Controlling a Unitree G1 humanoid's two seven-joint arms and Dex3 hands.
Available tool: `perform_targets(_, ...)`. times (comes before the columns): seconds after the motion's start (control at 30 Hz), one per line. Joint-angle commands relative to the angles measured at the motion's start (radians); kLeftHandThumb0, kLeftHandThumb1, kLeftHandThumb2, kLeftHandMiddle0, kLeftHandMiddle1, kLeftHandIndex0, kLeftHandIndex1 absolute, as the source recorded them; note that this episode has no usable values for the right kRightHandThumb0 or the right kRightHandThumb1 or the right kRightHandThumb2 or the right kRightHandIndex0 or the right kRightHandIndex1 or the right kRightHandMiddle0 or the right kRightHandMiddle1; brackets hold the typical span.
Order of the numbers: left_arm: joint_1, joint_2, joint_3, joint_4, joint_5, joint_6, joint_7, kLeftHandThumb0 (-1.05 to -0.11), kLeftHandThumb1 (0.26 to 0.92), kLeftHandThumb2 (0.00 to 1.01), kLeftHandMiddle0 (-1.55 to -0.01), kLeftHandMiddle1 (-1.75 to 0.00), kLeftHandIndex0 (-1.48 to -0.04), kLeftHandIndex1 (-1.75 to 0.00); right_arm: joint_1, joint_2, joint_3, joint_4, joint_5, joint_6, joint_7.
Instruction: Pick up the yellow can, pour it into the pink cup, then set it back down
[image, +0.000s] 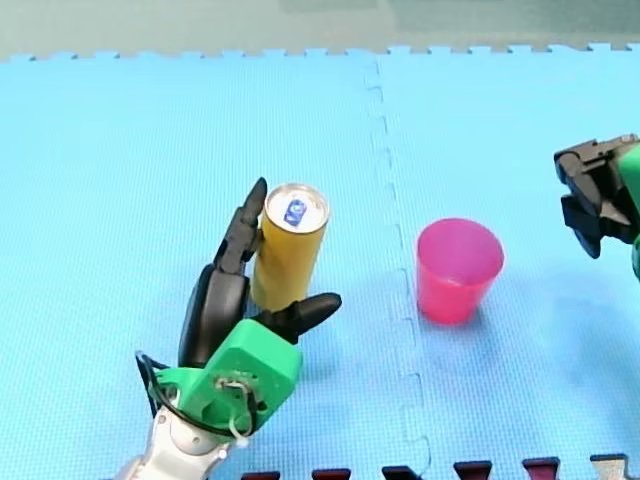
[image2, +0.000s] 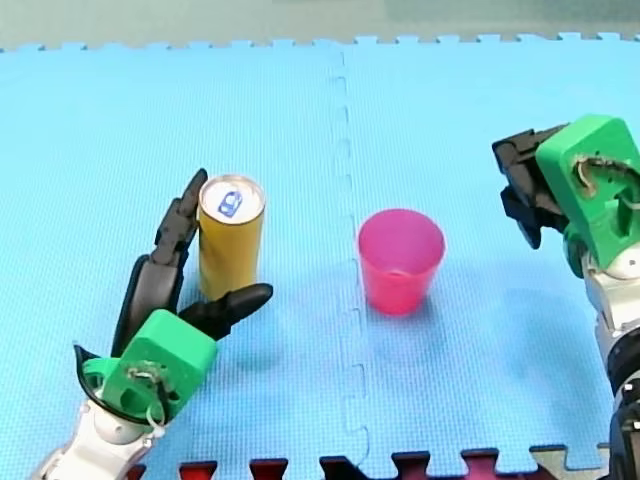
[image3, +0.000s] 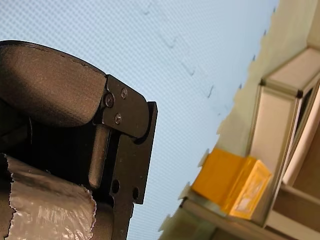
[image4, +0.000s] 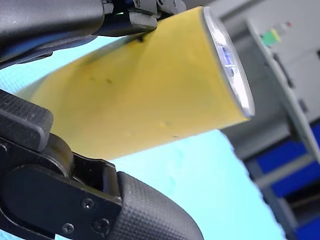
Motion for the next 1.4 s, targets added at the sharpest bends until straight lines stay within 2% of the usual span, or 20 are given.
perform_targets(0.0,0.115,0.026,-0.002,-0.212,-0.085,-0.065,-0.123,-1.048,0.792,0.0,-0.11,0.0,-0.15,-0.02,-0.015,-0.001,-0.003,0.0,0.002,0.012,-0.006)
perform_targets(0.1,0.141,0.028,0.001,-0.28,-0.071,-0.043,-0.131,-1.048,0.773,0.0,-0.11,0.0,-0.16,-0.02,-0.015,0.002,-0.011,0.0,0.009,0.011,-0.005)
perform_targets(0.3,0.123,0.037,0.045,-0.267,-0.06,-0.083,-0.121,-1.048,0.762,0.0,-0.12,0.0,-0.16,-0.02,-0.011,0.003,-0.016,0.002,0.012,0.008,-0.005)
perform_targets(0.53,0.144,0.041,0.084,-0.314,-0.083,-0.087,-0.163,-1.048,0.744,0.0,-0.13,-0.01,-0.17,-0.01,-0.013,-0.002,-0.022,0.003,0.01,0.011,0.0)
perform_targets(0.73,0.16,0.022,0.102,-0.355,-0.08,-0.064,-0.166,-1.048,0.725,0.0,-0.15,-0.02,-0.16,-0.01,-0.016,-0.011,-0.029,0.004,0.011,0.008,0.018)
perform_targets(1.0,0.17,0.007,0.109,-0.385,-0.074,-0.039,-0.173,-1.048,0.723,0.0,-0.17,-0.02,-0.17,-0.01,-0.018,-0.013,-0.029,0.004,0.003,0.008,-0.013)
perform_targets(1.37,0.184,-0.013,0.117,-0.414,-0.076,-0.004,-0.178,-1.048,0.72,0.0,-0.16,-0.02,-0.16,0.0,-0.021,-0.018,-0.025,0.003,-0.003,0.013,-0.027)
